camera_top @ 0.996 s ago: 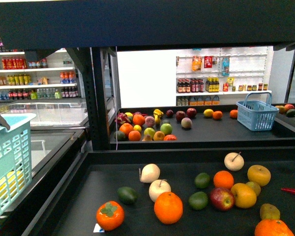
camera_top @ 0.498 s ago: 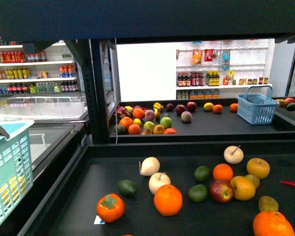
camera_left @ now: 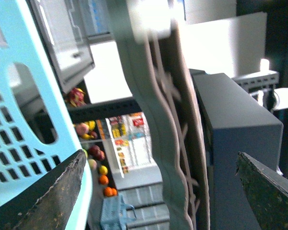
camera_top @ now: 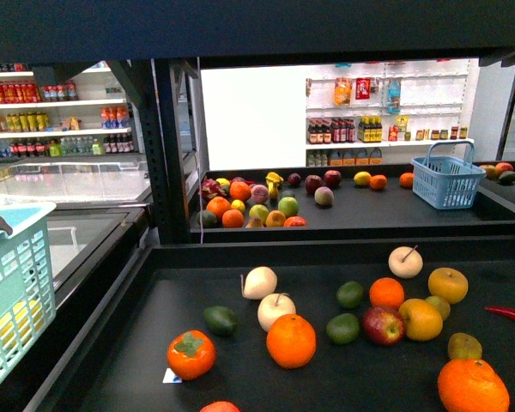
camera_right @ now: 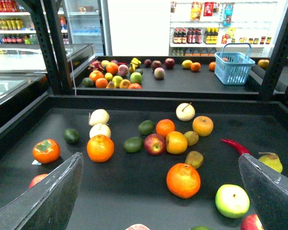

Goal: Pick lemon from shelf

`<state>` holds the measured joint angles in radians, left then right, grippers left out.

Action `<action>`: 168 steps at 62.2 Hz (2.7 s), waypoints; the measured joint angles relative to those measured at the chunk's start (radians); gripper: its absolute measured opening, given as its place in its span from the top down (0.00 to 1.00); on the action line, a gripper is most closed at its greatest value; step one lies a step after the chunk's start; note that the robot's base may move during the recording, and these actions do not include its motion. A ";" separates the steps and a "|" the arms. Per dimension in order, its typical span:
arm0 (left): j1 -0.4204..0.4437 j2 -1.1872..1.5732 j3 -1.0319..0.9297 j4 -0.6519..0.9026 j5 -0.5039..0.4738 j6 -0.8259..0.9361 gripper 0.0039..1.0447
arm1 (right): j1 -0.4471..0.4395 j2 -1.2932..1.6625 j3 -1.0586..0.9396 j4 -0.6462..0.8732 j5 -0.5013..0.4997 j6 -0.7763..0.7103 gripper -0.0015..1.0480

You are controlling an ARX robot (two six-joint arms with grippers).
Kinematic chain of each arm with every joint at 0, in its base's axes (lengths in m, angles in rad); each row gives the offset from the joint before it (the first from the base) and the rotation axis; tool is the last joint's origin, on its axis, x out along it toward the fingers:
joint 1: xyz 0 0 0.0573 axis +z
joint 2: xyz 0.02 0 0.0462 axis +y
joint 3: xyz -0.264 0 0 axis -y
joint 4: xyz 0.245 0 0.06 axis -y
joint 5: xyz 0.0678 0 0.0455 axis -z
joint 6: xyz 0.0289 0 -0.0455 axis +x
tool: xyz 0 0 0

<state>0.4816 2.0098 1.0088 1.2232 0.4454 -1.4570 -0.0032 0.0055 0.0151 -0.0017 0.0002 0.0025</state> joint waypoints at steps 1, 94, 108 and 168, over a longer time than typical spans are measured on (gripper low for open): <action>0.003 -0.005 -0.001 -0.012 -0.001 0.006 0.08 | 0.000 0.000 0.000 0.000 0.000 0.000 0.07; -0.479 -1.712 -0.933 -1.001 -0.445 1.446 0.98 | 0.000 0.000 0.000 0.000 -0.003 0.000 0.07; -0.479 -1.782 -0.960 -1.040 -0.445 1.446 0.98 | 0.000 0.000 0.000 0.000 -0.003 0.000 0.07; -0.480 -2.004 -0.995 -1.220 -0.446 1.449 0.08 | 0.000 -0.002 0.000 0.000 -0.003 0.000 0.07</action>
<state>0.0021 0.0063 0.0135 0.0032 -0.0006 -0.0082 -0.0032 0.0036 0.0151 -0.0017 -0.0032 0.0025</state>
